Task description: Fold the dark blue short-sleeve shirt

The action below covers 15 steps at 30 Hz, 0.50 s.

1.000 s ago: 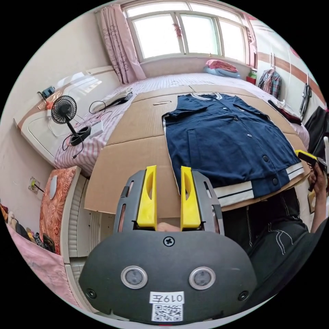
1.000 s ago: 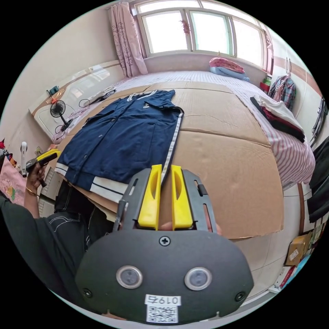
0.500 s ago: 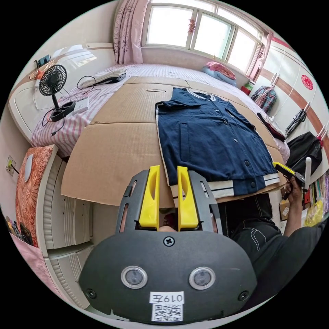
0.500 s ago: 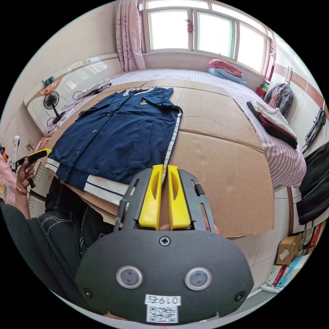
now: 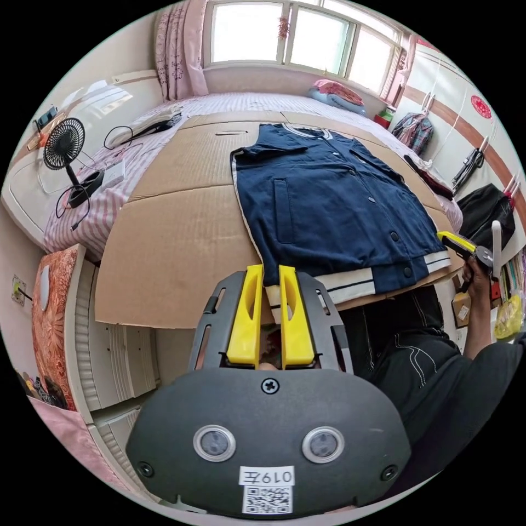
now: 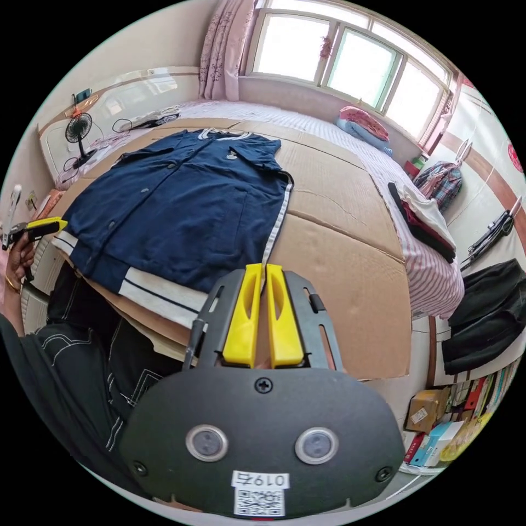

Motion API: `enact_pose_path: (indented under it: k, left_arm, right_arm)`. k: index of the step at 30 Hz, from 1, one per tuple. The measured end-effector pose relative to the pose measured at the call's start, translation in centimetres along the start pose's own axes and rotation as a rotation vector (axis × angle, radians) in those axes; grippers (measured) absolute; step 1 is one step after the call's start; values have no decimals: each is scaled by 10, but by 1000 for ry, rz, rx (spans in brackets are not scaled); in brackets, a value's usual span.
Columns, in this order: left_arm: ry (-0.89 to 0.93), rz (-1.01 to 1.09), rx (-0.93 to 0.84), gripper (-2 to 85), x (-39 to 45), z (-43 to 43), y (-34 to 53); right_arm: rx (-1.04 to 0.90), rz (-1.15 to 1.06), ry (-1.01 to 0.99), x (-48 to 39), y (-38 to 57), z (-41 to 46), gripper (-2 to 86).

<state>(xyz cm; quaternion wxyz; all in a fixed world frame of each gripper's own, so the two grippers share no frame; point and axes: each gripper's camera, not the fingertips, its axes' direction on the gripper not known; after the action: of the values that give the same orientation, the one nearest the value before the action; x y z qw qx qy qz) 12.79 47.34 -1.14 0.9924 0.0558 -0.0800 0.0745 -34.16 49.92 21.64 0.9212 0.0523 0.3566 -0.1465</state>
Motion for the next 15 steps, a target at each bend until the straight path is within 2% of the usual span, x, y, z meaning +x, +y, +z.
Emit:
enact_pose_path:
  k: [7,10,12,15]
  left_arm:
    - [39,-25,-36,21,-10,-2,-9]
    - [-7,-21,-18,28,-5,-7,-10]
    - [-40,-16,20,38,-3,-17,-10]
    - [-82,-15,108,36,-1,-35,-6]
  right_arm:
    - [-5,20,-27,4,-7,2,0]
    - [9,20,-1,3,-10,-3,20]
    - [32,20,44,7,-11,-13,63]
    - [107,-35,74,5,-9,-36,78]
